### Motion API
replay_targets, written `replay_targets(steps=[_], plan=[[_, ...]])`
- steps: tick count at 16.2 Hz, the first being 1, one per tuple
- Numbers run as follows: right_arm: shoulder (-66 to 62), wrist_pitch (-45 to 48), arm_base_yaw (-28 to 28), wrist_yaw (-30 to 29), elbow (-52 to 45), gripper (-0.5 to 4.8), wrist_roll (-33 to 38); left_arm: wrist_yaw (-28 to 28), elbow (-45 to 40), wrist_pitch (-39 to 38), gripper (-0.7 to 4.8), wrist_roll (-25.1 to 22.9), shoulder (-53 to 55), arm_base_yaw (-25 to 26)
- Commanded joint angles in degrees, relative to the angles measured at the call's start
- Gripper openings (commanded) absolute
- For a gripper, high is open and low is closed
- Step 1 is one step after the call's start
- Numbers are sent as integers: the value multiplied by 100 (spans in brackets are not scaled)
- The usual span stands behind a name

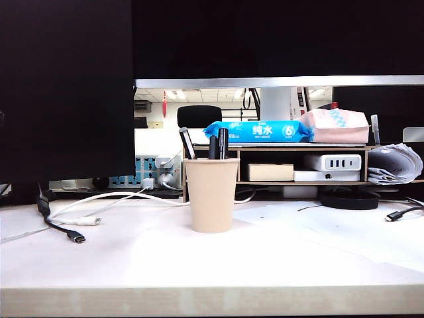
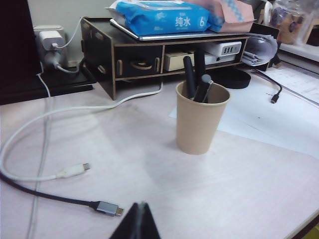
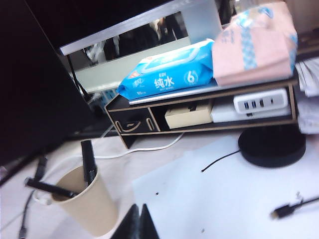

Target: Pick up the marker from the paper cup and put it on the table.

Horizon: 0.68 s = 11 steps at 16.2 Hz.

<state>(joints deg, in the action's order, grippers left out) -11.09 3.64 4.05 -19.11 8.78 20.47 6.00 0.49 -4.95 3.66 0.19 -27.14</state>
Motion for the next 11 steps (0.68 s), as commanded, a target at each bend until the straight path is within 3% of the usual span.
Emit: replay_targets(steps=[1, 5, 11], plan=[[-1596, 114, 11, -177, 885, -6, -291, 28, 4, 76, -5, -22, 0, 20], [-4828, 83, 435, -1722, 2732, -6, -1445, 26, 4, 74, -5, -22, 0, 20], [-6874, 103, 1401, -1729, 4046, -5, -2430, 26, 4, 74, -5, -22, 0, 20]])
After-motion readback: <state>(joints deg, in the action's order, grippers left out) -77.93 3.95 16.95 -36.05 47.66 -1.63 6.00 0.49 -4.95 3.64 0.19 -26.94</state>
